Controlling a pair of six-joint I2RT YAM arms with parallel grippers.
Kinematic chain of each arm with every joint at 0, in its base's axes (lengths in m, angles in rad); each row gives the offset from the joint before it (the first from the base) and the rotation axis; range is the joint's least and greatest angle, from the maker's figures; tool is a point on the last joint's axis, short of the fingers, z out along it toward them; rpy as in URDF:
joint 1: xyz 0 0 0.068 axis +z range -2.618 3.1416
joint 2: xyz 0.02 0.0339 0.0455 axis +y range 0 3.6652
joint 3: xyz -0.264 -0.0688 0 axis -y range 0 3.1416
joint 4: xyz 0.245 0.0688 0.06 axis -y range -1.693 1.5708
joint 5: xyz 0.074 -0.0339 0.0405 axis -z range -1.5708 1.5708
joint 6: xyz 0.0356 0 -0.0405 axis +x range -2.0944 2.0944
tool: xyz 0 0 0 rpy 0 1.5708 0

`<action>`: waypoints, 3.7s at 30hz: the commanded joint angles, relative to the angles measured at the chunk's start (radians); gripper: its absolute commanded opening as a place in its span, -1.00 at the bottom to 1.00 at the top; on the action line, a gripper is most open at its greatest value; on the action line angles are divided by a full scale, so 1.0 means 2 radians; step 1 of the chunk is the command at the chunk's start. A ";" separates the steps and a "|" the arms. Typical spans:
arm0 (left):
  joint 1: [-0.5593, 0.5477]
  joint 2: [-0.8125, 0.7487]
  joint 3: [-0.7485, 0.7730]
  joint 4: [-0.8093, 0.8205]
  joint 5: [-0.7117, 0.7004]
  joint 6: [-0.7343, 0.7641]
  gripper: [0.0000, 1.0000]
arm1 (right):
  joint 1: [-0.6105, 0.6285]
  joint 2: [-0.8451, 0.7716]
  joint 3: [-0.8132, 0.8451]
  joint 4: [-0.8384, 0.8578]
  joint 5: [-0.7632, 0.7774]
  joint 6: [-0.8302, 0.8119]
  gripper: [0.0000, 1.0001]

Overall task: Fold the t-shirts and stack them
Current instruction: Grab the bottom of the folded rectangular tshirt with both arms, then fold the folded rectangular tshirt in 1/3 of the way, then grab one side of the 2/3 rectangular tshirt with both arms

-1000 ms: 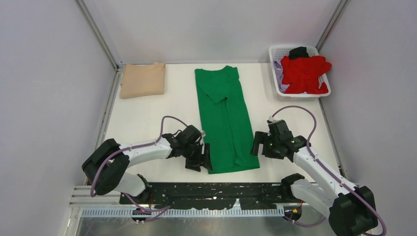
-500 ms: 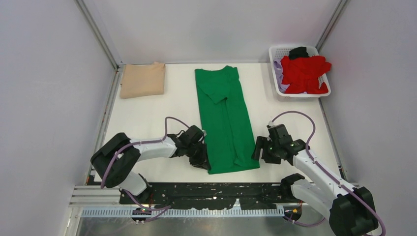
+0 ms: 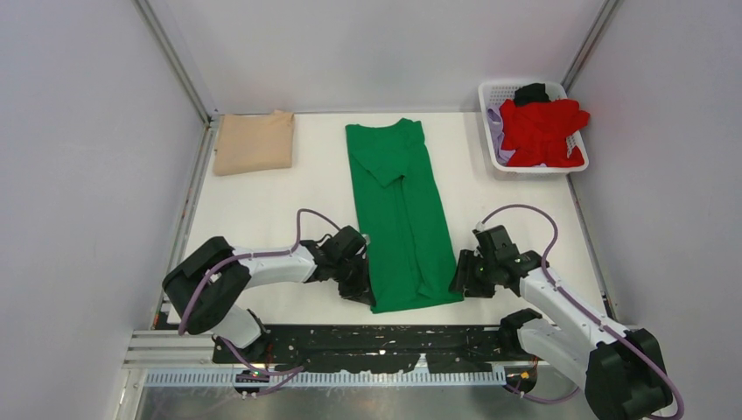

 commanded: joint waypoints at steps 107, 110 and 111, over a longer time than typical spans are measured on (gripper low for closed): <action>0.222 0.029 0.200 -0.115 -0.044 0.121 0.96 | -0.065 0.202 0.195 0.210 0.037 -0.033 0.91; 0.215 0.049 0.198 -0.106 -0.037 0.114 0.93 | -0.065 0.202 0.188 0.201 0.037 -0.032 0.91; 0.215 0.055 0.198 -0.103 -0.033 0.111 0.92 | -0.065 0.204 0.186 0.201 0.038 -0.031 0.91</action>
